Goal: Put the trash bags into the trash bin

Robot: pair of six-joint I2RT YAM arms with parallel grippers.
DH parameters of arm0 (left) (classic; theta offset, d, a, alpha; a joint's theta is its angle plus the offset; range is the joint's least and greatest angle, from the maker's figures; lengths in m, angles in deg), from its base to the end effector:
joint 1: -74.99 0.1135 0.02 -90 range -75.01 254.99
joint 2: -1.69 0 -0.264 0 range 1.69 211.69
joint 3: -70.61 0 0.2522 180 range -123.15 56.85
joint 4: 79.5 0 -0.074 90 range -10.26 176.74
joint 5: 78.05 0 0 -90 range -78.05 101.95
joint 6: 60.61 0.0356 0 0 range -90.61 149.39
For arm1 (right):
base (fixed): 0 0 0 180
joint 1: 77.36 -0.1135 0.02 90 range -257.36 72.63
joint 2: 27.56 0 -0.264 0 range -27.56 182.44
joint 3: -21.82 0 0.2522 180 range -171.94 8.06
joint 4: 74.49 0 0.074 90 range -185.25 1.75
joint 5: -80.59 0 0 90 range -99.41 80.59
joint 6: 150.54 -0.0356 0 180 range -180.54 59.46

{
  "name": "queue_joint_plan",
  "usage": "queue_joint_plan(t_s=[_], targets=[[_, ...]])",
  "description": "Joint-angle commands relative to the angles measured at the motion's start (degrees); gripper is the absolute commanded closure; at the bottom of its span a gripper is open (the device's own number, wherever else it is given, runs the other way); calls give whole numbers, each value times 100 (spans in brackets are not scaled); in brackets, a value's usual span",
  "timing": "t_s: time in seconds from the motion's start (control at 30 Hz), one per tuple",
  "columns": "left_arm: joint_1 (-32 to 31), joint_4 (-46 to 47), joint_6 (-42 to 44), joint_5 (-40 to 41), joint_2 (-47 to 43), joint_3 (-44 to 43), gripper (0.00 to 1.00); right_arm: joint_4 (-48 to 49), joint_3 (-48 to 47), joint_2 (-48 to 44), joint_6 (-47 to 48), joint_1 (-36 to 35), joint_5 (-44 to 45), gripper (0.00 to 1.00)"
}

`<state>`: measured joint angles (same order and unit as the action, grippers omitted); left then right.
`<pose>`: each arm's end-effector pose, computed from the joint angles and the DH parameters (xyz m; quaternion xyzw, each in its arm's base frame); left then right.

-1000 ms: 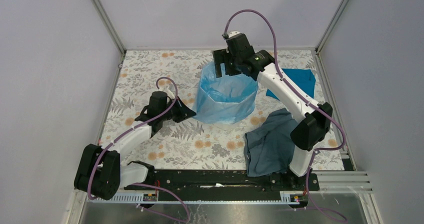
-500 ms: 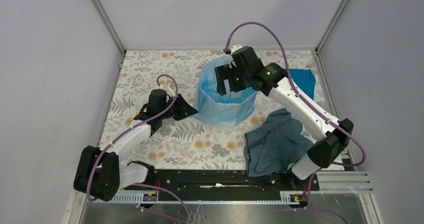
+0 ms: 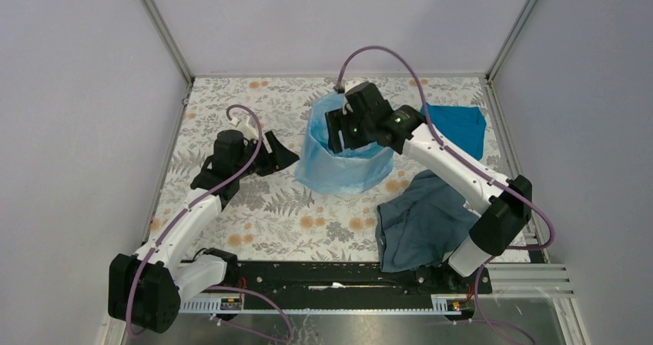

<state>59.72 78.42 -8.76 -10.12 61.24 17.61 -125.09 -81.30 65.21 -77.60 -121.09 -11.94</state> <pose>0.2190 -0.0737 0.2611 -0.0717 0.8467 -0.3722 0.3734 0.2623 0.2531 0.3517 -0.2182 0.8804 0.2301 0.3526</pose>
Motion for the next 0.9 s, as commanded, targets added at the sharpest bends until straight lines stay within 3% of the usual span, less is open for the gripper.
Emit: queue_joint_plan(t_s=[0.0,0.2,0.37,0.5,0.6,0.87], targets=[[24,183,-7,-59,-69,-147,30,159,-708,84,434,134,1322,31],[22,657,-376,-452,-41,108,18,511,-1407,1155,322,134,1160,29],[18,471,-319,-319,-193,155,13,970,-1925,1601,94,136,1096,21],[20,514,-383,-287,-426,248,12,861,-1052,993,225,136,1351,18],[15,622,-407,-314,-406,261,11,928,-170,356,396,136,1409,9],[-79,923,-549,-535,-167,102,11,204,111,408,534,136,1178,4]])
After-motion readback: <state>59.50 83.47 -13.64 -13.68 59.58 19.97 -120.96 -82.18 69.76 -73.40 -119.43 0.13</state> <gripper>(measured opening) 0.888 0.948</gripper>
